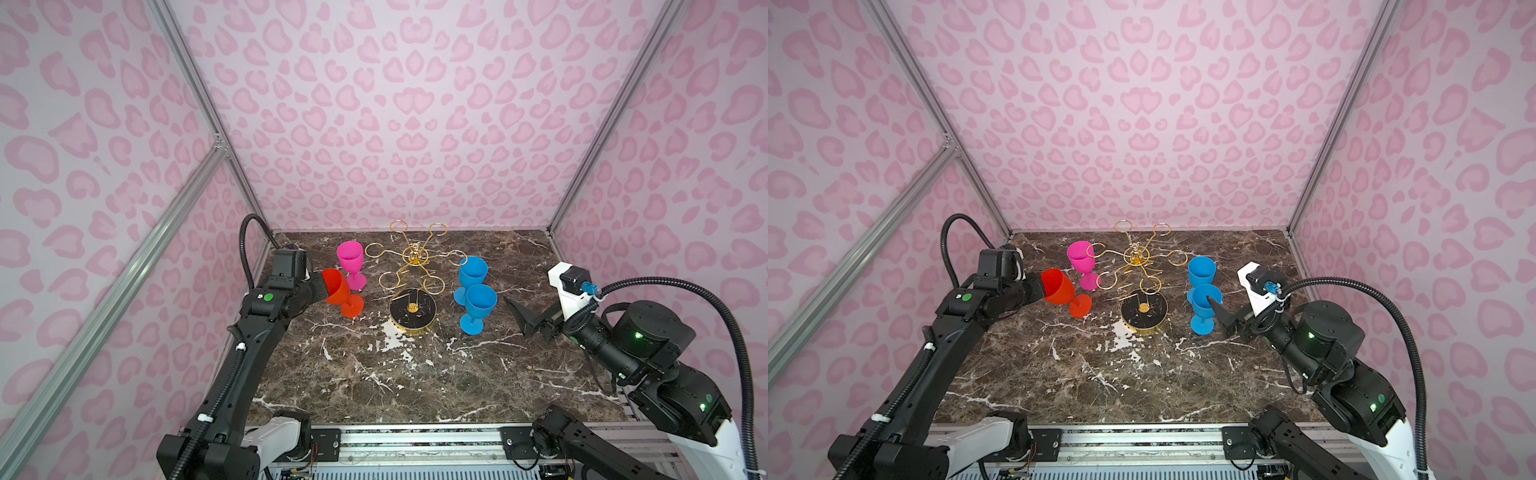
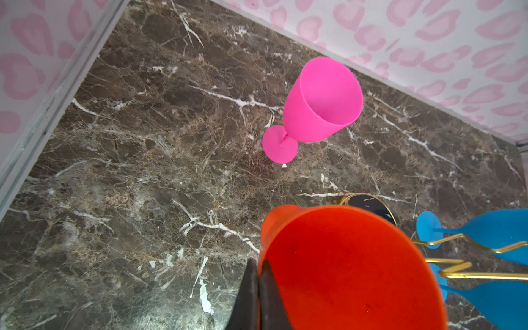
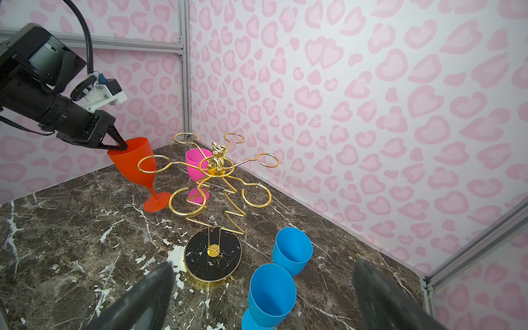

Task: Take the wine glass off the wine glass rack
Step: Place the wine glass at the middle-left of the table.

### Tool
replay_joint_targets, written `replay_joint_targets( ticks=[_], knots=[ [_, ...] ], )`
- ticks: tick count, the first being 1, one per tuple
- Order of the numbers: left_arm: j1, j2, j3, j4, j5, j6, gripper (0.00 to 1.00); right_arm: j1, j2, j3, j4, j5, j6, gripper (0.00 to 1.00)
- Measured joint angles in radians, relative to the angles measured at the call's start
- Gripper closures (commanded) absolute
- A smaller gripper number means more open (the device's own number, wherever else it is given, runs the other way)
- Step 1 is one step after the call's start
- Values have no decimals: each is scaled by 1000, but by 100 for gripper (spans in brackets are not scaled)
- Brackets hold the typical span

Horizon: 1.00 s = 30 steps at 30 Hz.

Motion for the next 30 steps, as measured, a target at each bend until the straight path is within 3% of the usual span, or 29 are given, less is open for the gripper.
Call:
replay_joint_targets(
  ticks=[16, 30],
  knots=[
    [-77, 243, 70, 25, -62, 74, 97, 0, -11, -15, -3, 0, 8, 1],
    [-119, 363, 183, 26, -139, 136, 97, 0, -17, -20, -6, 3, 11, 1]
  ],
)
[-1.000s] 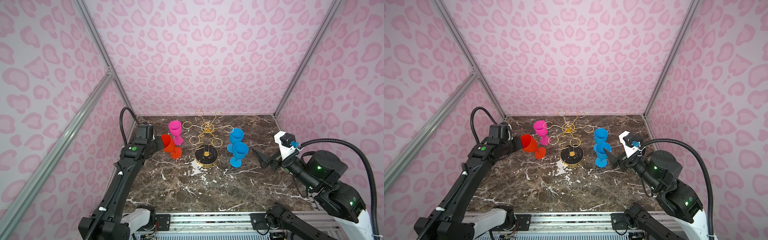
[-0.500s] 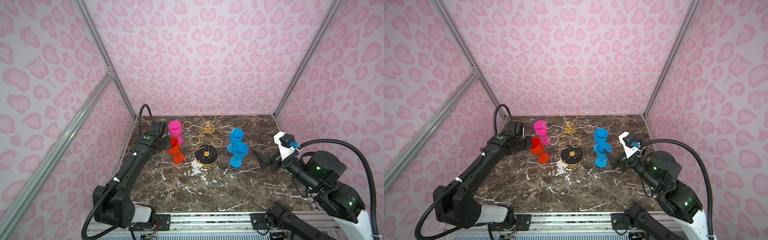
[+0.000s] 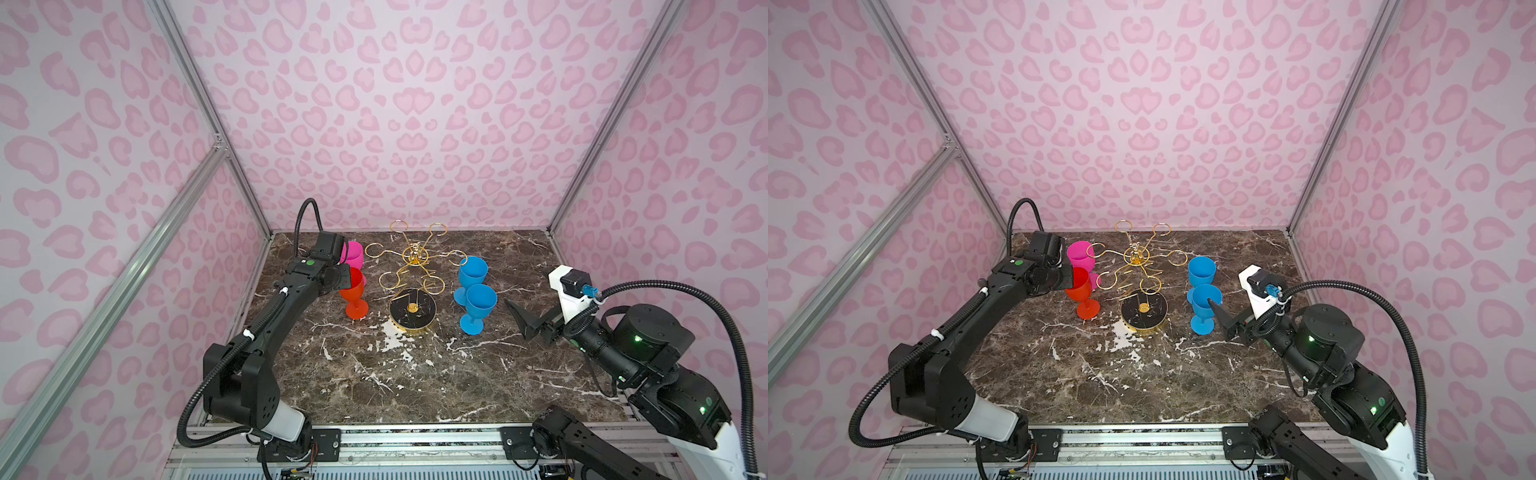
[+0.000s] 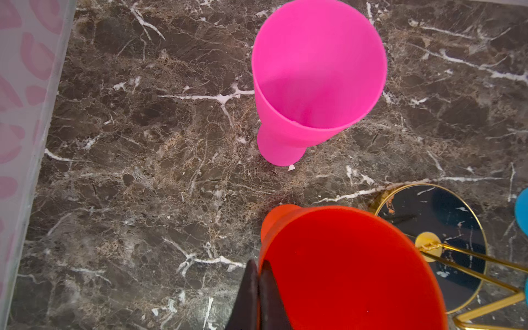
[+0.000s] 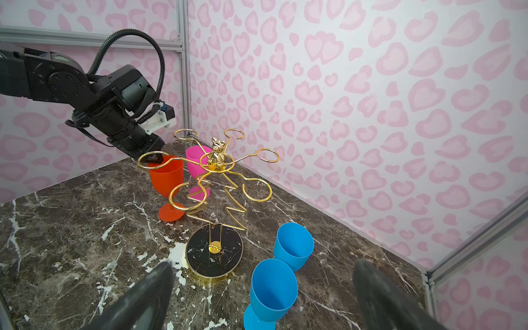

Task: Take the wine glass off the wine glass rack
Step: Place the wine glass at the middle-left of the table.

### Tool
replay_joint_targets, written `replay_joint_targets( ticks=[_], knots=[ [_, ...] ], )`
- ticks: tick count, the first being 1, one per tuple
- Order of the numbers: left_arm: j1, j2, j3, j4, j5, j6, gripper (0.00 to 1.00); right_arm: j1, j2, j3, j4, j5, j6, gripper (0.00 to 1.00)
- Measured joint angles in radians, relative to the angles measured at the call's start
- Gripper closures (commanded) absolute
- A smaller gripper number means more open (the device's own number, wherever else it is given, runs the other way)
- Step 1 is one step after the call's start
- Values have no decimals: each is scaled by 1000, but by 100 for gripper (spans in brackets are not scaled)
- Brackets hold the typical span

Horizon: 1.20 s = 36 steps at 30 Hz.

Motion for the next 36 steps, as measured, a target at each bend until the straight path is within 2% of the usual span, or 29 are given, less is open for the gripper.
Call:
replay_joint_targets(
  ticks=[16, 36],
  knots=[
    [-19, 72, 43, 2, -41, 51, 97, 0, 0, 0, 0, 0, 4, 1],
    [-30, 76, 36, 6, -37, 54, 97, -1, -10, 0, -15, 1, 5, 1]
  ],
)
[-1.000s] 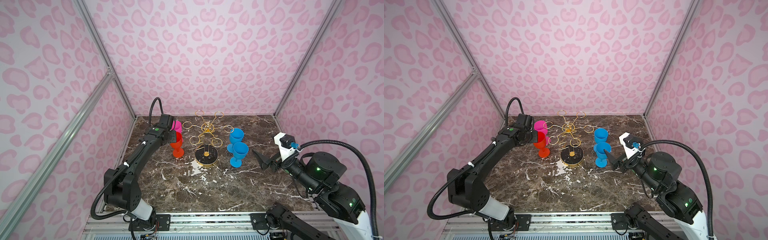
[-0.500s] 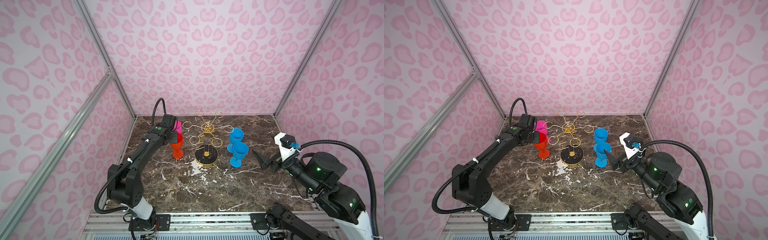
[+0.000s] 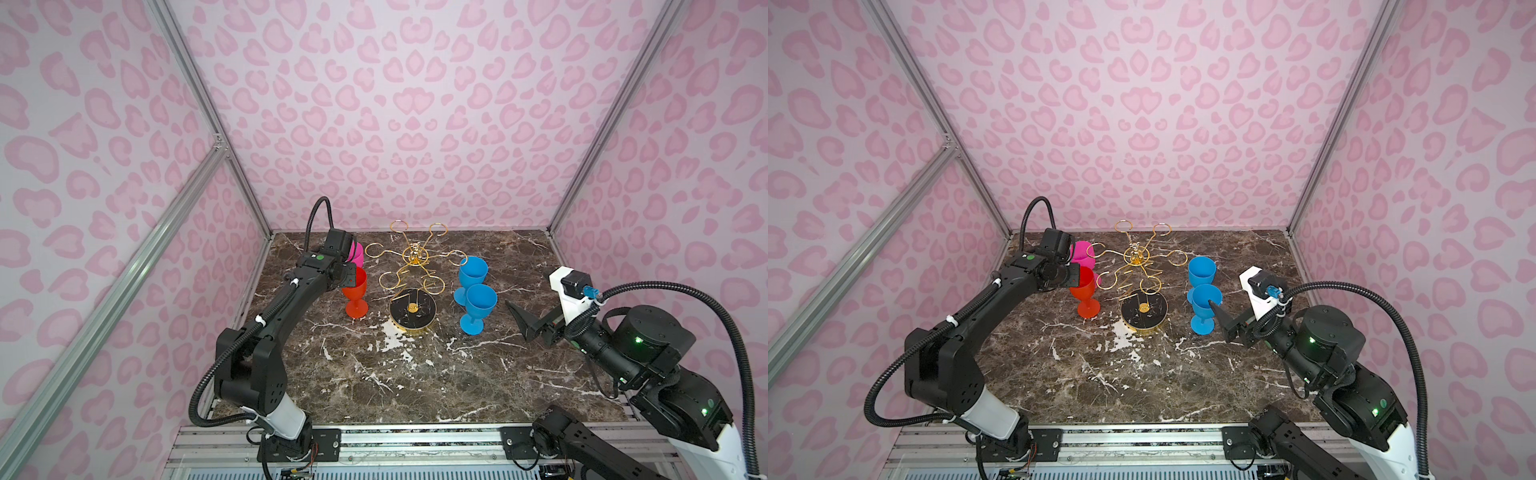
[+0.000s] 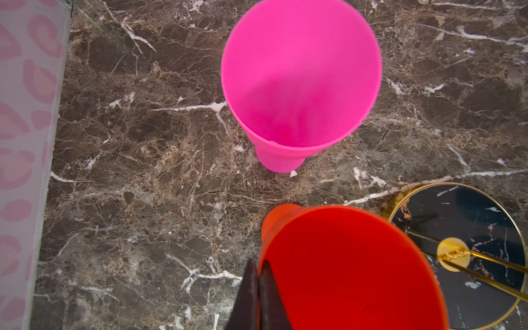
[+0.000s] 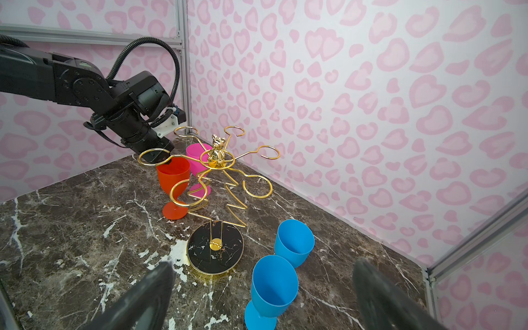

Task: Take the wine glass off the wine glass rack
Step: Place the wine glass at the middle-left of the table.

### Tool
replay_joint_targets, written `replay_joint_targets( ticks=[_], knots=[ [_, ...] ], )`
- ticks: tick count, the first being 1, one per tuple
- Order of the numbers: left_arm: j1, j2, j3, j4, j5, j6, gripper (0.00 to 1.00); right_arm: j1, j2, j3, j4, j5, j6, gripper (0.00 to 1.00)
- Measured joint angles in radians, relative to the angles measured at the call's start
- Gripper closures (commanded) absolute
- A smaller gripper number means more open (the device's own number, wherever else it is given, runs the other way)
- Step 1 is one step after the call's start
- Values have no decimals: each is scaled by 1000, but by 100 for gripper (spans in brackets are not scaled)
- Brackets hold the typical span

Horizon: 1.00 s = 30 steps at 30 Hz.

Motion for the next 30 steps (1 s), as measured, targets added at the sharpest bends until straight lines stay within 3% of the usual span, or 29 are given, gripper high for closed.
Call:
replay_joint_targets(
  ticks=[7, 16, 30],
  knots=[
    [-1, 0, -8, 3, 4, 0, 97, 0, -3, 0, 0, 0, 10, 1],
    [-2, 0, -20, 5, 4, -6, 88, 0, -8, 2, -6, -1, 11, 1],
    [-2, -26, -20, 2, -6, -7, 68, 1, -9, 7, -22, 0, 10, 1]
  ],
)
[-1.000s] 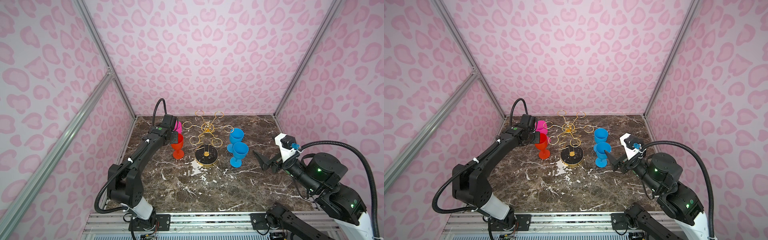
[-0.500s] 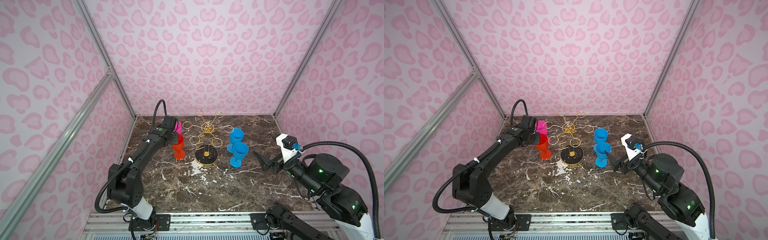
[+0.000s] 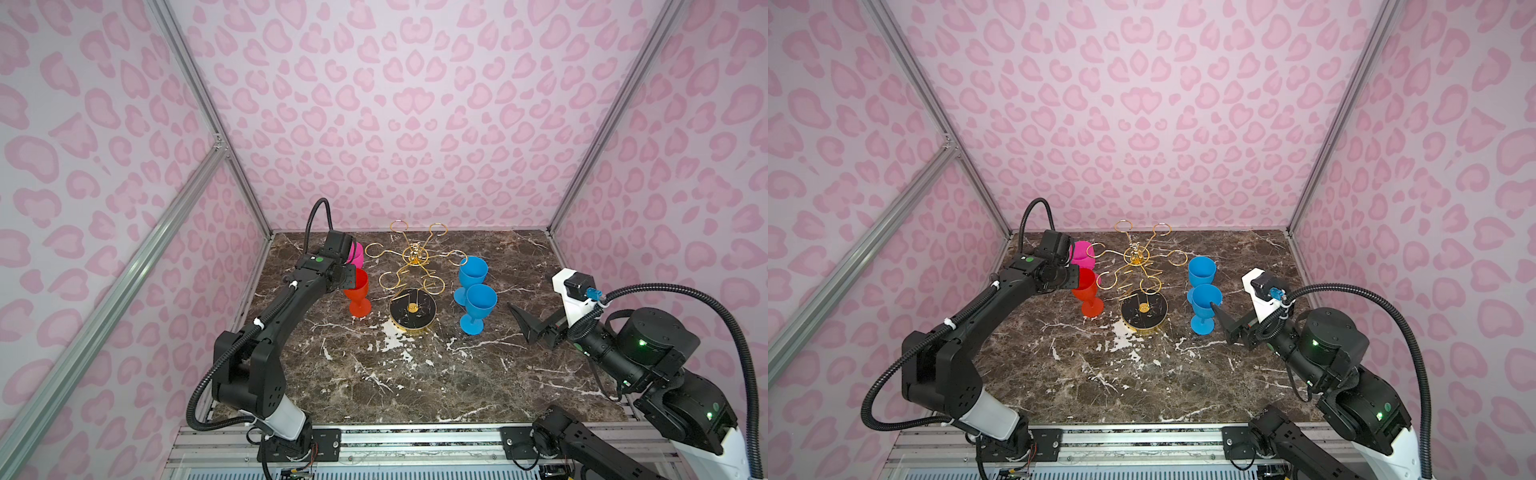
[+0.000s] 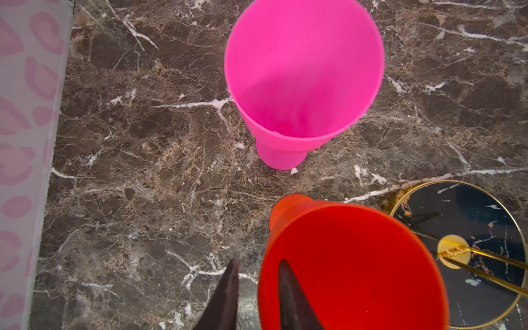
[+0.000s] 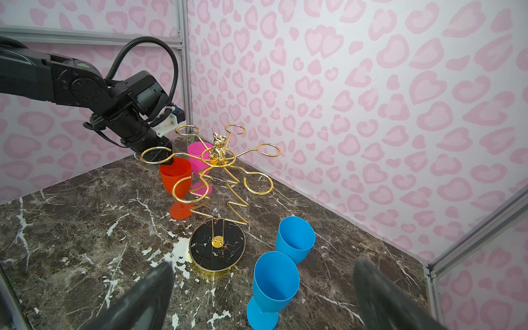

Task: Take the wine glass off the wine glass rack
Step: Place the wine glass at the middle-left of the table.

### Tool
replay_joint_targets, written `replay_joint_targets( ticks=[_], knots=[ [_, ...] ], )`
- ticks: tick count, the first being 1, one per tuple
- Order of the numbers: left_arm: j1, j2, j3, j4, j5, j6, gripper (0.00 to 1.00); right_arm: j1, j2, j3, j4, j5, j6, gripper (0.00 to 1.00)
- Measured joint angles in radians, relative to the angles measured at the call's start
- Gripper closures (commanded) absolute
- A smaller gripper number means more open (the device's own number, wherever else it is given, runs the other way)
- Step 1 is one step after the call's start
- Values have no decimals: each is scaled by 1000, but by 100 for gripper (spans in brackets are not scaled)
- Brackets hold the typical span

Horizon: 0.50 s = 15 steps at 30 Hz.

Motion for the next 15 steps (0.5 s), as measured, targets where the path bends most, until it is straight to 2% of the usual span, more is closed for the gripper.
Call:
replay_joint_targets(
  ticks=[4, 15],
  knots=[
    [0, -32, 4, -7, -10, 0, 60, 0, 2, 7, -2, 0, 0, 1],
    [12, -247, 10, 19, -56, -9, 53, -1, -10, 7, 2, 63, -1, 1]
  ],
)
